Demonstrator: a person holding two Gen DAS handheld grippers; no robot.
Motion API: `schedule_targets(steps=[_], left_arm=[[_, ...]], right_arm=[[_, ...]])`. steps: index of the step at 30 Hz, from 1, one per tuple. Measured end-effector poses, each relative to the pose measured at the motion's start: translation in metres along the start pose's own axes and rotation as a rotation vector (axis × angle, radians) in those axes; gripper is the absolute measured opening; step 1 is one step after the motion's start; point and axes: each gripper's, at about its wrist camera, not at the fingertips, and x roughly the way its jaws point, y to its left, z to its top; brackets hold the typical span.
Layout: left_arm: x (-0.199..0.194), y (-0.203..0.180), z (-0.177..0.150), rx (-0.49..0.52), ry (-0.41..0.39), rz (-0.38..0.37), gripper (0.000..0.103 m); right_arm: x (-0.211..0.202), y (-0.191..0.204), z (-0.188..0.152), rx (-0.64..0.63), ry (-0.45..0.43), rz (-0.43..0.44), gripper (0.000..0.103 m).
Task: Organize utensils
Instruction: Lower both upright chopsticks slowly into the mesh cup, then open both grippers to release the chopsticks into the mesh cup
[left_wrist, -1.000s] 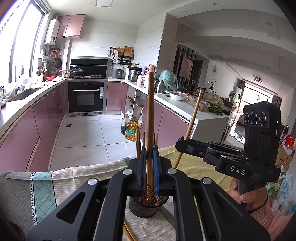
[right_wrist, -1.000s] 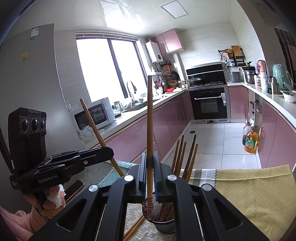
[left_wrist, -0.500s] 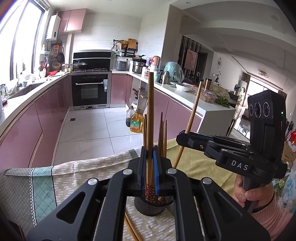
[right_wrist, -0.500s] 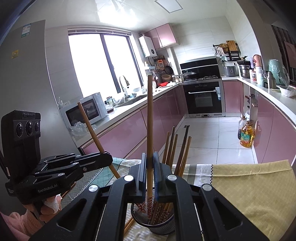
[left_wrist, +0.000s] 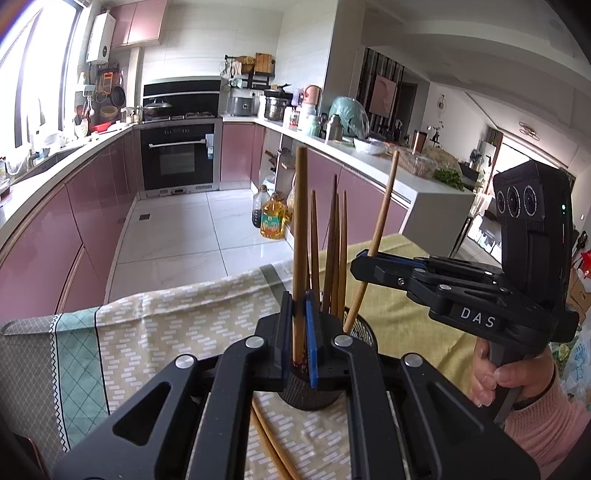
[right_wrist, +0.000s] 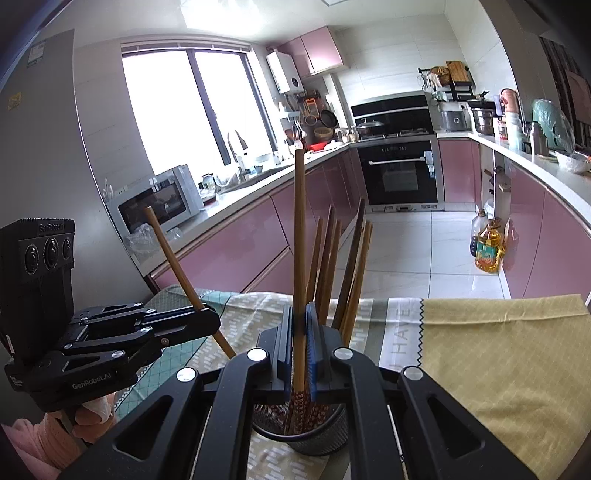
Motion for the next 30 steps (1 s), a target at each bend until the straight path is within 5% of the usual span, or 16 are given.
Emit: schedule_targets(steps=[16, 30], left_arm=[[0.041, 0.013, 0.002, -0.01, 0.088, -0.002, 0.008], [0.034, 0.023, -0.026, -0.022, 0.067, 0.034, 0.028]], right_arm=[[0.015, -0.015, -0.008, 0.048, 0.05, -0.02, 0.008], [-0.004, -0.021, -0.016, 0.067, 0.032, -0.019, 0.016]])
